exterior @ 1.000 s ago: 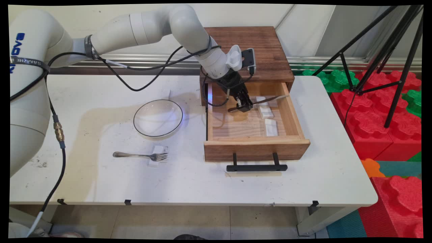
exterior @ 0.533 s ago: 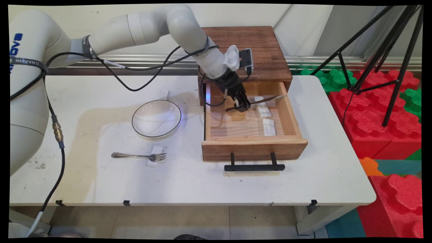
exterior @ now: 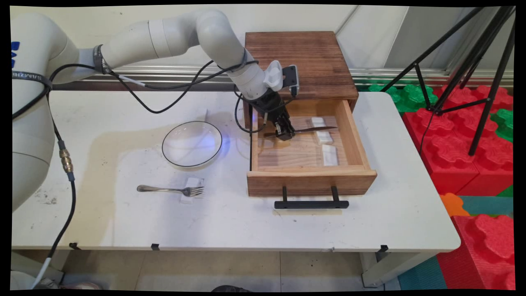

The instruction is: Place the picked object into the drawer

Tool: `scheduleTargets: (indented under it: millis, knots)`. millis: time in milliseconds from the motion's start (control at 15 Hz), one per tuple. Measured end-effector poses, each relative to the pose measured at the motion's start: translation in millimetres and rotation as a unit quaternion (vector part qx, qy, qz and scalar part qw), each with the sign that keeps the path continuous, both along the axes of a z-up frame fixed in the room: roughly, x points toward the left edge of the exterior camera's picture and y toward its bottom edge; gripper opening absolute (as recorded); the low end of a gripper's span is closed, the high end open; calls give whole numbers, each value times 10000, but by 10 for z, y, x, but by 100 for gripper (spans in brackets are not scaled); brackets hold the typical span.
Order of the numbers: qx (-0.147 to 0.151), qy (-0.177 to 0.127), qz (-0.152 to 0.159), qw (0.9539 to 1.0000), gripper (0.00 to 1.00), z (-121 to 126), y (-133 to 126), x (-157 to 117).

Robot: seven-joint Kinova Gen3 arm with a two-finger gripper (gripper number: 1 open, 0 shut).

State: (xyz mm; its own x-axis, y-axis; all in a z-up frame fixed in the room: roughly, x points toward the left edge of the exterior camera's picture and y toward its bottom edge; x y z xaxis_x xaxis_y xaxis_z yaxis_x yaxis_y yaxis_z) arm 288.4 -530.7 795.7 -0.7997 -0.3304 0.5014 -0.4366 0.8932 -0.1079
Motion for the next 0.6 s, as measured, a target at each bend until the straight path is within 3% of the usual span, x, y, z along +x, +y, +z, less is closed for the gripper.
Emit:
scheduleTargets:
  millis: [133, 200, 600]
  knots:
    - [6, 24, -11, 10000, 0, 4, 12, 8]
    - [10, 42, -15, 10000, 100, 6, 23, 11]
    - [6, 120, -42, 9999, 100, 35, 63, -3]
